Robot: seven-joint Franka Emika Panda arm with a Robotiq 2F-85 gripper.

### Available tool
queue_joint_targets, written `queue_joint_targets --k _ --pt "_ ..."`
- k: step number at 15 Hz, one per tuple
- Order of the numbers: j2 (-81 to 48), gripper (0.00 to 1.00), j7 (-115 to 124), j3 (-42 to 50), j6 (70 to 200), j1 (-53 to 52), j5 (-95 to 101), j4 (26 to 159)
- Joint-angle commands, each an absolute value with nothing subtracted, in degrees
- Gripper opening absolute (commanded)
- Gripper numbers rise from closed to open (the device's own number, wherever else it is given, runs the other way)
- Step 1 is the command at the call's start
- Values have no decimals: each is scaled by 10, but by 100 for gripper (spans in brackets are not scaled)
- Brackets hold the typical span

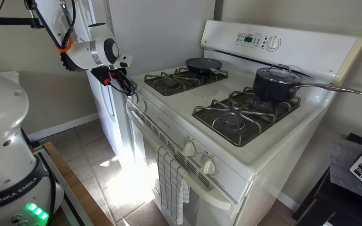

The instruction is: Press the button on the stove

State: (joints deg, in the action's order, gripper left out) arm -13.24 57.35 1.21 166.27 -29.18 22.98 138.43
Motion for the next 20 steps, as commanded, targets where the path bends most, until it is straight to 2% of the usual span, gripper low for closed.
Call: queue_joint_targets --k 1,11,12,14,20 --pt "-112 0 650 46 1694 -318 255 1393" --pt "-103 0 654 99 1688 -368 261 1391" --pt "-102 26 643 101 1678 -370 257 1392" --pt "-95 33 640 106 1651 -379 258 1394" --pt "-77 72 659 136 1592 -402 282 1391"
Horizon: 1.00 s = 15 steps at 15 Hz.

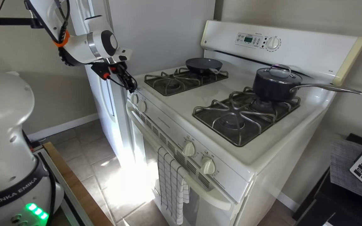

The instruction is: Press the button on the stove

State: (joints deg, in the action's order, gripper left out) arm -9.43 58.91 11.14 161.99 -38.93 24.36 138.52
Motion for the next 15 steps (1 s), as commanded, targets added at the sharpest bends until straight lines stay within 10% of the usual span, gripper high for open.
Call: queue_joint_targets --k 1,5,15 --pt "-73 79 662 140 1585 -404 284 1393" --pt "-55 99 666 78 1571 -337 294 1401" --pt "15 100 662 94 1577 -352 284 1459"
